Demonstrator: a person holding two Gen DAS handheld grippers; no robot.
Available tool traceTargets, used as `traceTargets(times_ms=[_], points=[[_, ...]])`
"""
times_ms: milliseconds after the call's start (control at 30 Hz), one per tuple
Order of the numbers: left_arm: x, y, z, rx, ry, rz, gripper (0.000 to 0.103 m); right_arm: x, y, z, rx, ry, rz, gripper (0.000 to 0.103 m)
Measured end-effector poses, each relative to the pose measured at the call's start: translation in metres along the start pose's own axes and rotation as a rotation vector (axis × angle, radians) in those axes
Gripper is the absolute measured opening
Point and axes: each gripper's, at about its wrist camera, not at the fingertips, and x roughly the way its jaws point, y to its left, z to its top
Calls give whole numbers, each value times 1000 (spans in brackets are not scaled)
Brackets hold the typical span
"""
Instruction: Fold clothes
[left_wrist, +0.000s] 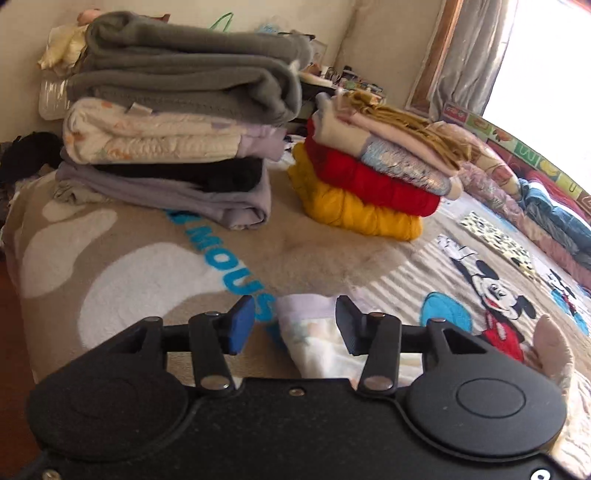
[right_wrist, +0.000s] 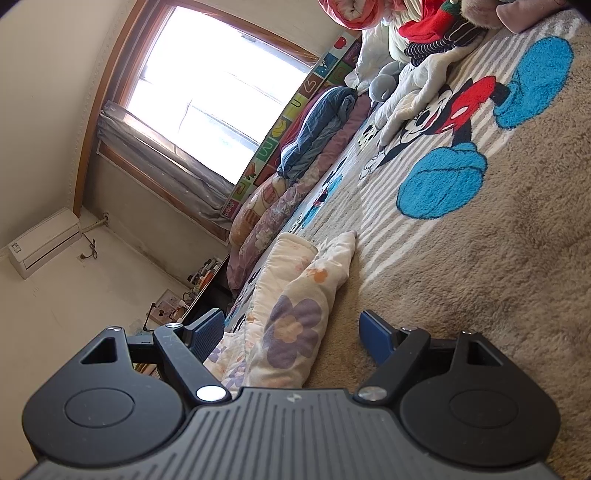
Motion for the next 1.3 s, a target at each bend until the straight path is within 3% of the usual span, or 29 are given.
traceTargets(times_ms=[100, 267, 400, 533, 800, 967, 1067, 1167, 1300], points=[[-14, -27, 0, 61, -1, -117, 46, 0, -1, 1, 1, 0, 1, 79], [-42, -87, -29, 132, 129, -385, 45, 1, -1, 1, -4, 2, -3, 79], [-62, -134, -59, 269, 166, -490, 41, 1, 0, 1, -5, 3, -7, 79], [-56, -153, -75, 293, 195, -511, 41, 1, 3, 2, -11, 10, -26, 79], [-36, -156, -90, 287, 267, -523, 41, 16, 21, 6, -11, 41, -174, 77], [-29, -154, -91, 271, 298, -524, 41, 36, 41, 5, -46, 41, -189, 53], [-25, -151, -89, 248, 311, -525, 41, 49, 70, 4, -144, 39, -184, 53], [-20, -149, -87, 230, 319, -526, 41, 70, 104, -4, -320, 99, -178, 53], [-15, -147, -87, 214, 337, -528, 41, 98, 148, -35, -675, 216, -230, 53]])
